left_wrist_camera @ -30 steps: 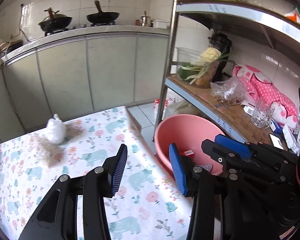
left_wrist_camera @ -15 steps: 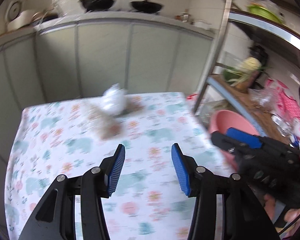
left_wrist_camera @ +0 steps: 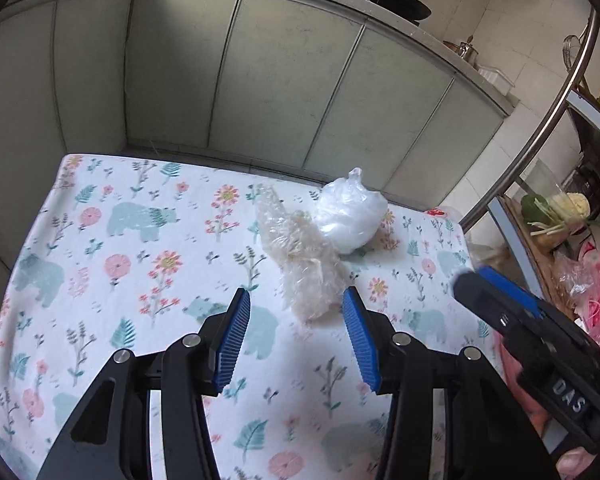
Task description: Collect trash
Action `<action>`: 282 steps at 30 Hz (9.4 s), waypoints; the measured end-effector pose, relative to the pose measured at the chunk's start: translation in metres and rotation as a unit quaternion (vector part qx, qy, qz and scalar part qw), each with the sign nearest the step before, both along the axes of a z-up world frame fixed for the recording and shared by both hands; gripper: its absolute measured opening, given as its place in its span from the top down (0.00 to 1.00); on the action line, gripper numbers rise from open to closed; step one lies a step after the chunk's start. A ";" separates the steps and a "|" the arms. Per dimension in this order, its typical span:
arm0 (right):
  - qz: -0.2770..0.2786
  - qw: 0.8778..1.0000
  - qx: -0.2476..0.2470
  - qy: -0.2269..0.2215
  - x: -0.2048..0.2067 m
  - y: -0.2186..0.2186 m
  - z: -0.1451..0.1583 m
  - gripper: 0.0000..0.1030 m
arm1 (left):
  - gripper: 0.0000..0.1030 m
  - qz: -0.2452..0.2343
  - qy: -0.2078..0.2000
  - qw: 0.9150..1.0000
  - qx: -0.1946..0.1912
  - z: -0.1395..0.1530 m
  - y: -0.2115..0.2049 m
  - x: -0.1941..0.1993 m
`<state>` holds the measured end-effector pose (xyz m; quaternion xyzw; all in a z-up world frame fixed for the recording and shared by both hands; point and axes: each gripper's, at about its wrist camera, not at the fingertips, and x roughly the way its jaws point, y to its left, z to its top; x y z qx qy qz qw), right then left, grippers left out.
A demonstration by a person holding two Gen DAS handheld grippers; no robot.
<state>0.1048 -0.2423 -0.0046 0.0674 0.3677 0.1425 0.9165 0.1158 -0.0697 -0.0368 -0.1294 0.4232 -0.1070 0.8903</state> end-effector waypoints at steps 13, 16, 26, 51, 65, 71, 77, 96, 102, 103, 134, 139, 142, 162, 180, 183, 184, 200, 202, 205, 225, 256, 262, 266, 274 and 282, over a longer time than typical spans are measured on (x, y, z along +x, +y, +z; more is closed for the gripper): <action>-0.002 0.996 0.045 0.071 0.090 0.019 -0.041 0.54 | 0.80 -0.009 0.026 1.000 -0.001 -0.031 -0.010 0.031; -0.005 0.997 0.029 0.067 0.096 0.028 -0.050 0.54 | 0.84 -0.004 0.014 1.000 0.014 -0.026 -0.006 0.025; -0.008 0.998 0.016 0.061 0.076 0.025 -0.047 0.80 | 0.86 0.016 0.013 0.999 0.035 -0.019 0.016 0.002; 0.000 1.000 0.026 0.013 -0.107 -0.011 0.002 0.83 | 0.86 0.012 -0.067 0.994 0.090 0.031 0.008 -0.104; -0.001 0.999 0.043 0.010 -0.149 -0.027 0.011 0.83 | 0.86 -0.013 -0.093 0.990 0.105 0.047 -0.020 -0.139; -0.012 0.999 0.040 0.005 -0.160 -0.040 0.014 0.83 | 0.86 -0.026 -0.097 0.989 0.108 0.050 -0.033 -0.146; -0.027 0.999 0.044 0.003 -0.167 -0.055 0.015 0.83 | 0.86 -0.040 -0.103 0.987 0.113 0.052 -0.048 -0.150; -0.065 0.997 0.036 -0.002 -0.177 -0.084 0.012 0.83 | 0.86 -0.076 -0.108 0.984 0.121 0.051 -0.083 -0.147; -0.082 0.996 0.035 -0.004 -0.179 -0.098 0.011 0.83 | 0.86 -0.090 -0.111 0.982 0.124 0.052 -0.097 -0.144; -0.086 0.996 0.033 -0.005 -0.179 -0.101 0.011 0.83 | 0.86 -0.092 -0.111 0.982 0.124 0.052 -0.100 -0.143; -0.192 0.980 0.026 -0.033 -0.187 -0.181 0.022 0.83 | 0.86 -0.159 -0.137 0.971 0.117 0.065 -0.183 -0.118; -0.216 0.975 0.025 -0.037 -0.190 -0.200 0.022 0.83 | 0.86 -0.179 -0.142 0.967 0.114 0.064 -0.206 -0.113; -0.229 0.972 0.023 -0.039 -0.190 -0.210 0.022 0.83 | 0.86 -0.190 -0.145 0.964 0.113 0.063 -0.219 -0.110; -0.291 0.957 0.004 -0.011 -0.169 -0.264 -0.019 0.83 | 0.86 -0.269 -0.112 0.954 0.068 0.025 -0.301 -0.075; -0.310 0.951 0.004 0.014 -0.154 -0.290 -0.048 0.82 | 0.84 -0.300 -0.091 0.945 0.089 -0.008 -0.349 -0.062; -0.309 0.951 0.005 0.017 -0.152 -0.292 -0.051 0.82 | 0.82 -0.300 -0.091 0.945 0.090 -0.009 -0.352 -0.061; -0.310 0.951 0.006 0.018 -0.151 -0.293 -0.051 0.81 | 0.82 -0.300 -0.092 0.945 0.090 -0.008 -0.353 -0.061; -0.306 0.952 0.007 0.018 -0.154 -0.294 -0.047 0.66 | 0.58 -0.308 -0.105 0.943 0.071 0.006 -0.353 -0.067; -0.305 0.952 0.006 0.016 -0.156 -0.293 -0.045 0.66 | 0.58 -0.311 -0.107 0.942 0.070 0.008 -0.352 -0.069; -0.305 0.952 0.006 0.014 -0.158 -0.292 -0.042 0.66 | 0.58 -0.312 -0.111 0.941 0.073 0.012 -0.351 -0.072; -0.296 0.955 0.000 -0.009 -0.190 -0.260 -0.015 0.55 | 0.52 -0.300 -0.133 0.942 0.066 0.050 -0.311 -0.119; -0.279 0.958 -0.058 -0.036 -0.225 -0.202 0.018 0.54 | 0.44 -0.290 -0.161 0.943 0.042 0.082 -0.240 -0.172; -0.278 0.958 -0.061 -0.039 -0.229 -0.197 0.019 0.54 | 0.44 -0.288 -0.159 0.943 0.042 0.083 -0.234 -0.176; -0.277 0.958 -0.064 -0.038 -0.231 -0.193 0.019 0.54 | 0.44 -0.288 -0.164 0.942 0.042 0.083 -0.230 -0.179; -0.273 0.959 -0.068 -0.037 -0.233 -0.185 0.018 0.54 | 0.44 -0.288 -0.167 0.942 0.041 0.083 -0.226 -0.182; -0.271 0.959 -0.069 -0.037 -0.234 -0.182 0.018 0.54 | 0.44 -0.289 -0.168 0.942 0.041 0.082 -0.224 -0.184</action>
